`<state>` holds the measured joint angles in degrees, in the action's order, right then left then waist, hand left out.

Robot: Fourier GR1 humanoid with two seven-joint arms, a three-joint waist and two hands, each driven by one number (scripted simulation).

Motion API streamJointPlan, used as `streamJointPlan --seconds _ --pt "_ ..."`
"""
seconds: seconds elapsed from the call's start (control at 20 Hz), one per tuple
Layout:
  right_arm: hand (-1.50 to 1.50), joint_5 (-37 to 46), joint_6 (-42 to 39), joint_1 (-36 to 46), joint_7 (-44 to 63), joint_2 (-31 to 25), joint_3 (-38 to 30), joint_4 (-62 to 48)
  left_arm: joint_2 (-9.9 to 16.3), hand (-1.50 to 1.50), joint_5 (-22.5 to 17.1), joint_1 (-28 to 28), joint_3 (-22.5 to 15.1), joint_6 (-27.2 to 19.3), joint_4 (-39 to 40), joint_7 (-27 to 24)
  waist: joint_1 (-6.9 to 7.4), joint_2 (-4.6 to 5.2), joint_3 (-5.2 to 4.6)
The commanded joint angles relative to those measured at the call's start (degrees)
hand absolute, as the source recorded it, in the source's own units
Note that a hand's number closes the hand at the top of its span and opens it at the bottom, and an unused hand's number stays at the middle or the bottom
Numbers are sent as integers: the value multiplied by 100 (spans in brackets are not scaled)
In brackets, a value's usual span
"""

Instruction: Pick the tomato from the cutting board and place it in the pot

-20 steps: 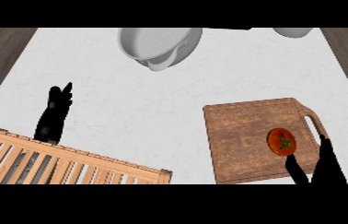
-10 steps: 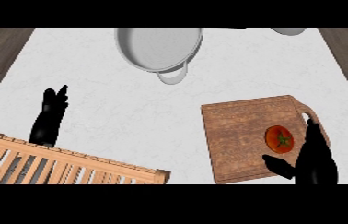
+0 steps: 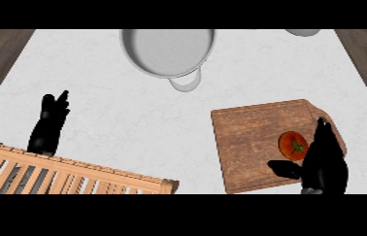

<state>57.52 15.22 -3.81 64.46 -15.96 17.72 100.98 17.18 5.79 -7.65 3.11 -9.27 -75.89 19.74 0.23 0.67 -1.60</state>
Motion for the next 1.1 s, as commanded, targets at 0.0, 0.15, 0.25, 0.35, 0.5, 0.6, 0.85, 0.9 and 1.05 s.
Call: streamJointPlan --seconds 0.0,0.15,0.25,0.35,0.5,0.6,0.85,0.9,1.05 --pt "-150 73 -434 205 668 297 -99 -216 403 0 -34 328 68 356 -385 -117 67 -75 158" --pt "-150 -3 -424 506 541 471 -352 -527 405 0 -53 0 186 396 -298 65 47 -65 161" --pt "-150 15 -787 386 673 485 -306 -218 325 0 147 203 81 225 -612 239 50 -87 161" --pt "-150 -283 -627 318 219 371 -634 -368 294 0 160 109 122 233 -504 129 16 -79 163" --pt "-150 -293 -673 364 75 448 -757 -594 172 0 300 132 70 135 -440 180 6 -75 163" --pt "-150 -118 -93 206 -226 707 -700 -1000 66 0 306 111 66 108 -407 117 4 -68 165" --pt "-150 -236 -414 652 -228 714 -1031 -1121 367 0 38 133 281 513 -539 218 43 -72 163" --pt "-150 -144 -117 167 -483 835 -795 -1043 356 0 171 15 260 398 -558 316 0 -80 165" --pt "-150 -171 -330 359 -403 853 -930 -1178 136 0 222 167 252 298 -500 47 8 -74 162"
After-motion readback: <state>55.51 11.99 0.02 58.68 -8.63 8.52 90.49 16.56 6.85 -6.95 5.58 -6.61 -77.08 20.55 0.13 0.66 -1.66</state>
